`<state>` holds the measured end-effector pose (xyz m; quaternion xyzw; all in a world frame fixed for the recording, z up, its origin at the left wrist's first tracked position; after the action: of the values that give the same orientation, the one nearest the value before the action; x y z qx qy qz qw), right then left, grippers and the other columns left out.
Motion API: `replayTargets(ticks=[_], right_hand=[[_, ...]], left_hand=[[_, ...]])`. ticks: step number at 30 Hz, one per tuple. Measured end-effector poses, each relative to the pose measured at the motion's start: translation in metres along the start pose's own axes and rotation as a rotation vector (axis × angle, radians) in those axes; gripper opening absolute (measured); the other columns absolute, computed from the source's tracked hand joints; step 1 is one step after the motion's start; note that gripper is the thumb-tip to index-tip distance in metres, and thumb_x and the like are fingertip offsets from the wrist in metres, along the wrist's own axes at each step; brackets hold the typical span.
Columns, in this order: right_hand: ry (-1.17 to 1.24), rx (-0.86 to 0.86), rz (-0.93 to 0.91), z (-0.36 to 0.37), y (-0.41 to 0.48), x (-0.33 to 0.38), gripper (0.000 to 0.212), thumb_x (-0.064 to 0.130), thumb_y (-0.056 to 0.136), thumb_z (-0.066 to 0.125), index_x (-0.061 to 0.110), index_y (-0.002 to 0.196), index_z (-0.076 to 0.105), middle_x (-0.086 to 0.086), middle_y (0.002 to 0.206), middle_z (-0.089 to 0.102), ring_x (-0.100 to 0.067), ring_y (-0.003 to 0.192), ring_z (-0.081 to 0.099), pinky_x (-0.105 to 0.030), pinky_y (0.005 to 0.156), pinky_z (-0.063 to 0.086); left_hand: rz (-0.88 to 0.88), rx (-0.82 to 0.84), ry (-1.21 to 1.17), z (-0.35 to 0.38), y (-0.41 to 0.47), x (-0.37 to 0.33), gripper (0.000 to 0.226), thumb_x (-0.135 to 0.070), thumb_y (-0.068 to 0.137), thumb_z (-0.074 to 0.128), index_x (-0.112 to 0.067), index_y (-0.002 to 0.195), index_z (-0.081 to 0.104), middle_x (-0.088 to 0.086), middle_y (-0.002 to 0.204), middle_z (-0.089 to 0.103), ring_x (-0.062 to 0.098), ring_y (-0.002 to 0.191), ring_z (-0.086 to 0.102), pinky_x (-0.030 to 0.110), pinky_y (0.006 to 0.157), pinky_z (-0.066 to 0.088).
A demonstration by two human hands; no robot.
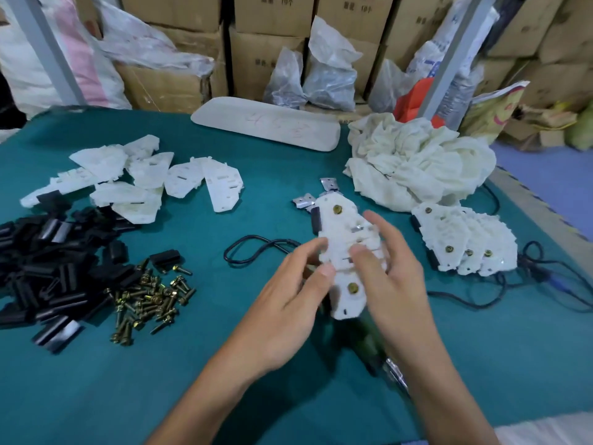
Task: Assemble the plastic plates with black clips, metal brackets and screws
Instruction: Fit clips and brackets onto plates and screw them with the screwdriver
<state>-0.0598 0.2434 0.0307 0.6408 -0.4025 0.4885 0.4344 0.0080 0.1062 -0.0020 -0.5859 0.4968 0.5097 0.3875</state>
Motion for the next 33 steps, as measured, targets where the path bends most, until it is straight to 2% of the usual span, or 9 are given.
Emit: replayTargets(ticks=[4,7,9,13,16,18,21,27,33], right_hand=[[-0.341,-0.189,-0.090,-0.045,0.037,-0.011,0.040,0.021,0.105,0.053,0.030,0.144,0.049,0.034,0.121,0.053,0.022,0.098,0.056,-0.001,0.079,0.041],[-0.617,-0.242,-0.026,-0.079,0.073,-0.032,0.044,0.024,0.106,0.045,0.028,0.150,0.040,0.001,0.097,0.066,-0.020,0.084,0.064,-0.032,0.075,0.044],[-0.785,-0.247,0.028,-0.099,0.093,-0.048,0.045,0.020,0.105,0.045,0.017,0.150,0.042,-0.012,0.083,0.064,-0.038,0.089,0.062,-0.039,0.076,0.039],[-1.171,-0.342,-0.052,-0.119,0.104,-0.064,0.054,0.022,0.090,0.043,-0.008,0.131,0.060,-0.042,0.122,0.054,-0.047,0.119,0.046,-0.052,0.100,0.032],[-1.092,-0.384,-0.082,-0.105,0.093,-0.052,0.056,0.034,0.092,0.049,-0.003,0.132,0.060,-0.039,0.130,0.052,-0.049,0.125,0.044,-0.055,0.105,0.033],[-0.920,-0.117,-0.040,-0.076,0.070,-0.044,0.059,0.053,0.099,0.054,0.010,0.140,0.058,-0.028,0.132,0.054,-0.040,0.125,0.049,-0.052,0.109,0.039],[-0.798,0.359,0.066,-0.035,0.025,-0.043,0.086,0.075,0.078,0.056,0.040,0.153,0.034,0.004,0.134,0.042,-0.013,0.116,0.051,-0.038,0.105,0.042],[-0.782,0.556,0.038,-0.023,-0.008,-0.059,0.098,0.043,0.082,0.073,0.080,0.134,-0.002,0.040,0.126,0.034,0.015,0.117,0.040,-0.018,0.093,0.037],[-0.817,0.397,0.095,-0.052,0.005,-0.060,0.089,0.023,0.083,0.076,0.046,0.154,0.029,0.022,0.138,0.048,-0.005,0.125,0.045,-0.027,0.100,0.038]], left_hand=[[0.087,-0.069,0.143,-0.024,-0.006,0.004,0.039,-0.059,0.091,0.050,-0.055,0.129,0.049,-0.031,0.130,0.054,-0.005,0.127,0.047,0.029,0.101,0.042],[0.058,-0.168,0.209,-0.052,-0.011,0.009,0.023,-0.046,0.097,0.055,-0.050,0.119,0.059,-0.034,0.121,0.055,-0.007,0.121,0.050,0.020,0.095,0.041],[0.021,-0.239,0.254,-0.075,-0.012,0.011,0.022,-0.037,0.099,0.057,-0.045,0.118,0.062,-0.038,0.113,0.055,-0.010,0.110,0.053,0.020,0.091,0.041],[-0.063,-0.347,0.371,-0.119,0.001,0.014,0.020,-0.033,0.100,0.056,-0.036,0.117,0.064,-0.037,0.098,0.059,-0.013,0.083,0.054,0.023,0.078,0.040],[-0.145,-0.377,0.502,-0.142,0.033,0.019,0.023,-0.037,0.099,0.056,-0.032,0.120,0.063,-0.025,0.109,0.063,-0.006,0.100,0.058,0.030,0.092,0.045],[-0.193,-0.394,0.571,-0.146,0.065,0.026,0.028,-0.038,0.098,0.057,-0.025,0.123,0.062,-0.012,0.117,0.064,0.011,0.110,0.060,0.034,0.098,0.046],[-0.177,-0.464,0.669,-0.142,0.112,0.039,0.037,-0.040,0.095,0.062,-0.019,0.125,0.060,0.000,0.127,0.062,0.020,0.120,0.055,0.031,0.095,0.041],[-0.221,-0.358,0.913,-0.141,0.159,0.065,0.051,-0.042,0.089,0.070,-0.013,0.131,0.061,0.010,0.132,0.056,0.031,0.120,0.053,0.038,0.094,0.045],[0.034,-0.466,1.116,-0.149,0.140,0.058,0.019,-0.023,0.097,0.050,-0.009,0.104,0.060,0.010,0.080,0.064,0.034,0.071,0.060,0.039,0.061,0.046]])
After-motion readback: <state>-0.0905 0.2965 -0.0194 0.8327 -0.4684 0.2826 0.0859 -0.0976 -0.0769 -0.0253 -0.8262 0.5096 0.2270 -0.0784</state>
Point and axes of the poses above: each hand's wrist, its own y-axis towards the middle knuckle, its own z-axis out of the palm, x = y × z, the point moved 1 cm from there along y, towards the middle knuckle
